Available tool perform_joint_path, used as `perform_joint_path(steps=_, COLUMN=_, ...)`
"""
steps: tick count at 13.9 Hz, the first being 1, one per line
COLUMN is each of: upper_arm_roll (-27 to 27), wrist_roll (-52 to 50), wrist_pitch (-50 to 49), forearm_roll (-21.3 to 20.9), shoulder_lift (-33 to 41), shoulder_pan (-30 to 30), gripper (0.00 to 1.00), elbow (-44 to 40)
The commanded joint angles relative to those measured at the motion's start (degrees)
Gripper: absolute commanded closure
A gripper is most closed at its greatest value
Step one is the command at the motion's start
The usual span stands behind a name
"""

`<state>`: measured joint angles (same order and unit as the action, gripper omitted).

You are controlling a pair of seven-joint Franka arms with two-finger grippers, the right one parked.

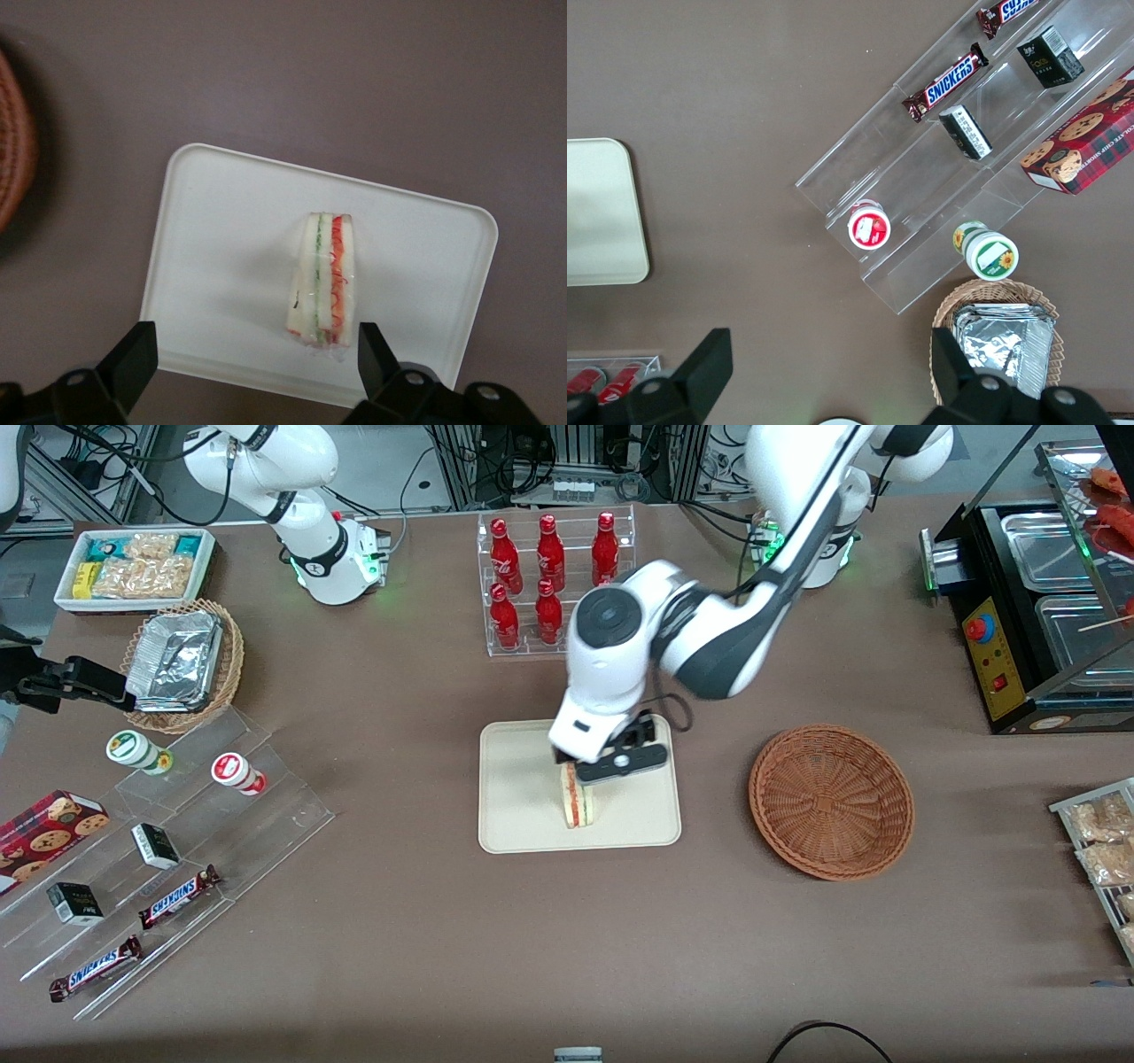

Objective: Place sandwich from basket to tray

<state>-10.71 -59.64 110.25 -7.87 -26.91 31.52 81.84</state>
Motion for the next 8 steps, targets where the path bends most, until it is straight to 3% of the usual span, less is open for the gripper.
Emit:
perform_joint_path(steps=1, upper_arm_roll=-0.1, wrist_roll=1.4, wrist_pitch=-7.9, forearm_roll=1.2, shoulder_lift=7.4, shoulder_pan=-5.1, gripper=0.00, elbow=2.2)
perform_joint_path(steps=8, upper_arm_roll=-0.1, wrist_roll=20.7, wrist_pitch=-16.6, forearm_roll=2.8, shoulder_lift=19.0, shoulder_pan=-19.6, gripper=0.00, elbow=7.5)
